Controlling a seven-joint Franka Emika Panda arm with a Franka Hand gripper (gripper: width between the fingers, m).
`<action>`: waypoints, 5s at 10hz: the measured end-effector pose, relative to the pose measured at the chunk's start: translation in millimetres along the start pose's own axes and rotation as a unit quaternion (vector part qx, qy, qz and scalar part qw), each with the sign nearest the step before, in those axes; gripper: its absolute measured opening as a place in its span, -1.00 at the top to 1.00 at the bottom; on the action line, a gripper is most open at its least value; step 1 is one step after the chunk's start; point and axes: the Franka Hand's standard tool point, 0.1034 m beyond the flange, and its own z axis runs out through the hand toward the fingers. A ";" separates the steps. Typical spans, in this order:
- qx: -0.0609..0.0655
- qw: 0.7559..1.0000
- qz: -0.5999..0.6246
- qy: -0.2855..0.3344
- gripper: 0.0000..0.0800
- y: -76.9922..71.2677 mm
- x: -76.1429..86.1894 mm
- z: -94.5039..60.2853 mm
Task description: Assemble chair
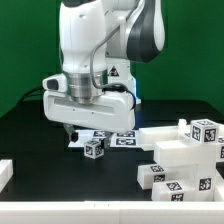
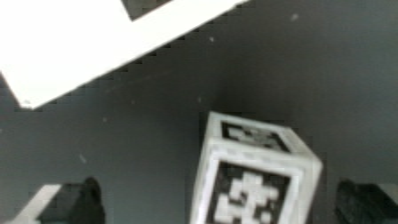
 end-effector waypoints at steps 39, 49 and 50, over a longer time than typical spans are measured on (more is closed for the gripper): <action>0.049 0.878 0.476 0.029 0.29 12.8 9.9 -2.7; 0.035 0.966 0.256 0.029 -0.62 4.2 8.5 -0.9; 0.034 0.971 0.233 0.030 -0.62 4.4 8.3 -0.5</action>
Offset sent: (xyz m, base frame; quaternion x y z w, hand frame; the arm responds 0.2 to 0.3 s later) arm -0.0028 0.0140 -0.0123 -0.0107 0.0101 0.0519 0.9985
